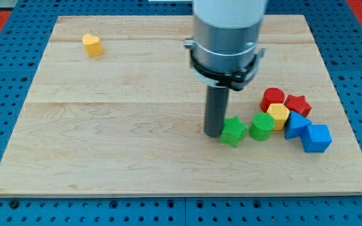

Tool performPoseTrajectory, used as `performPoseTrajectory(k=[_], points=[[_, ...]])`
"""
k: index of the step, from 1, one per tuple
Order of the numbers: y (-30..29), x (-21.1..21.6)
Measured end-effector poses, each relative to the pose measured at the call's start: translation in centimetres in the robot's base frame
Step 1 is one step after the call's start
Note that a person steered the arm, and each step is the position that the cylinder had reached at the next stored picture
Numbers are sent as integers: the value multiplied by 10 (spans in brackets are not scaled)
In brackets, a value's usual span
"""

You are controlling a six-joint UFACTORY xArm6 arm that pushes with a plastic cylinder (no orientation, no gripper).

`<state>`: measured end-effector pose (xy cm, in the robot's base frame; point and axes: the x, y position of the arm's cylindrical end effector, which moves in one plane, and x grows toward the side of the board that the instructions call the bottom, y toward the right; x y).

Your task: Move your arm to top left

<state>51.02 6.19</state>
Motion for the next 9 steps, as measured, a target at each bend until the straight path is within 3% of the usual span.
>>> performPoseTrajectory(k=[3,4,6,9], points=[[59,28],[21,21],[-14,-106],[-118,-203]])
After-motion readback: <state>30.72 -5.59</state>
